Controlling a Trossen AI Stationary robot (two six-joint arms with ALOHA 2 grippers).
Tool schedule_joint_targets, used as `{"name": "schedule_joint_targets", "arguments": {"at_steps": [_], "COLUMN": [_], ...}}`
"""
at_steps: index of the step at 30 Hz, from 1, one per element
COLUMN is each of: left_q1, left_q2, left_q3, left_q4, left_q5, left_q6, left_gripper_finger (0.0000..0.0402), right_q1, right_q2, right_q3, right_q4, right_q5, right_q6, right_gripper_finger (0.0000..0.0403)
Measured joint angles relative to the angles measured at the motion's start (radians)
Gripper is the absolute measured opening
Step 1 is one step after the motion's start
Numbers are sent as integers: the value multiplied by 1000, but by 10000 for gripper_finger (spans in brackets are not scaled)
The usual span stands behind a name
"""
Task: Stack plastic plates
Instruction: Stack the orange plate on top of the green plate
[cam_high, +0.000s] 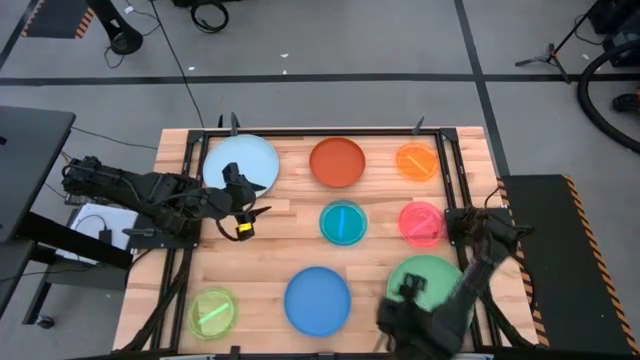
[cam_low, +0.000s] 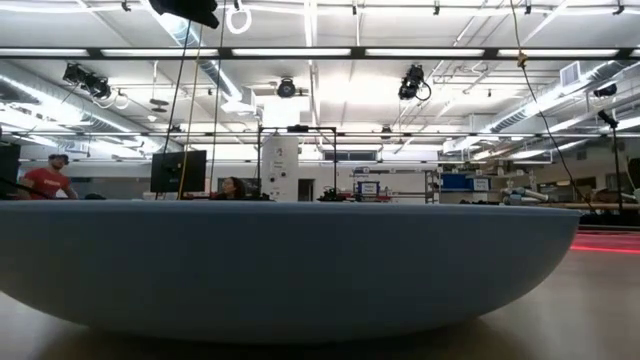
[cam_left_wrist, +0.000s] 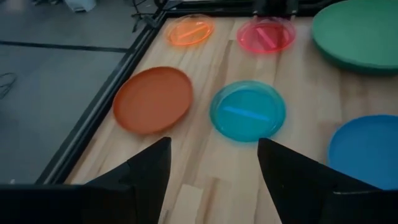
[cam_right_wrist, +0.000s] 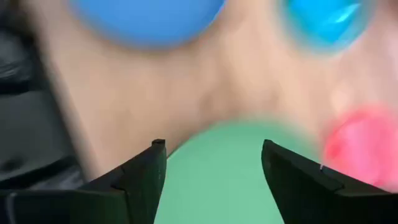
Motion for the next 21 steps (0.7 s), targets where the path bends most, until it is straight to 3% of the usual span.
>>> {"name": "schedule_joint_targets", "arguments": {"at_steps": [4,8,16,21], "left_q1": [13,-6,-100,-136], "left_q2": [0,-17,-137,-177], "left_q3": [0,-49,-419,-574], "left_q4": [22,56,307,502], "left_q5": [59,100,104,106], "left_q6": [25,24,-65,-79], "left_gripper_finger": [247,247,247,247], "right_q1": [-144,-302,-619,-812], "right_q2": [-30,-91,-356,-422], "right_q3": [-105,-232,-597,-779], "right_q4": [22,188,636,832], "right_q5": [120,195,50,22], "right_q6": [-274,-596,-1147,-1436], "right_gripper_finger": [265,265,247,236]}}
